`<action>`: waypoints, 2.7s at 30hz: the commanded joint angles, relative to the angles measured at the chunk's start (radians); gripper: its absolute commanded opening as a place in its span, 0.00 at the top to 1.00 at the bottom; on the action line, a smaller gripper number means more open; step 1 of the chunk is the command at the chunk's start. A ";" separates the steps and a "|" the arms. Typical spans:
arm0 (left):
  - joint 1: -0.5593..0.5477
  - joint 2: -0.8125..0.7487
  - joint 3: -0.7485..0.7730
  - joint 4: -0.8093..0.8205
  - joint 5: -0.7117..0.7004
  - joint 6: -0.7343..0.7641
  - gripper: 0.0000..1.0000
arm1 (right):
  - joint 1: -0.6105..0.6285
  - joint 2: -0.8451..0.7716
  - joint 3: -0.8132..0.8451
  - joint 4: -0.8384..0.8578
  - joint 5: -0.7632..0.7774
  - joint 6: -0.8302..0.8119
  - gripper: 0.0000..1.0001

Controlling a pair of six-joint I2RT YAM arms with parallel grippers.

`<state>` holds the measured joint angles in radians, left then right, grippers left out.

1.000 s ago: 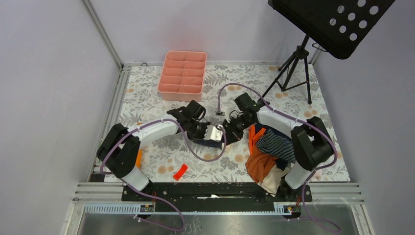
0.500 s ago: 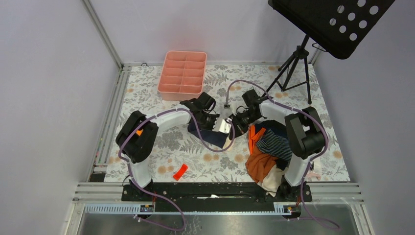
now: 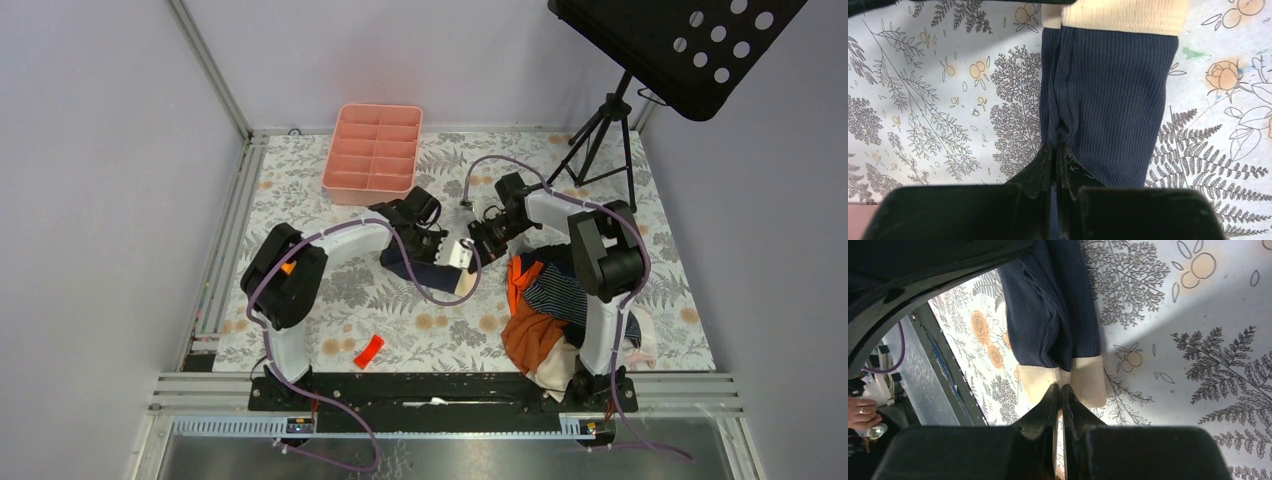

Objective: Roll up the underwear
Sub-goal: Fold the underwear at the center of the board.

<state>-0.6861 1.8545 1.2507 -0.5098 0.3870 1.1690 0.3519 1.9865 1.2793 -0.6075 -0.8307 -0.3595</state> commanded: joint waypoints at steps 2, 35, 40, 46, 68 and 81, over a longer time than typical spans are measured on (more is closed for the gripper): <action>0.003 0.026 0.029 0.044 -0.027 -0.026 1.00 | -0.009 0.076 0.091 -0.079 0.013 0.026 1.00; -0.042 -0.196 -0.099 0.189 0.166 -0.481 0.51 | -0.010 0.138 0.136 -0.037 0.122 0.096 0.99; -0.043 -0.134 -0.135 0.278 0.132 -0.562 0.54 | -0.009 0.129 0.128 -0.040 0.124 0.094 0.98; -0.044 -0.040 -0.134 0.311 0.078 -0.557 0.55 | -0.010 0.127 0.121 -0.041 0.124 0.097 0.97; -0.052 0.018 -0.100 0.255 0.075 -0.504 0.57 | -0.012 0.173 0.278 -0.208 0.037 -0.029 0.43; -0.051 -0.049 -0.090 0.187 0.032 -0.472 0.57 | -0.002 0.213 0.232 -0.286 0.002 -0.087 0.69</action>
<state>-0.7353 1.8671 1.1412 -0.2890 0.4484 0.6727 0.3439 2.1971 1.5425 -0.8597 -0.8059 -0.4450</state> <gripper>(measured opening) 0.425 0.368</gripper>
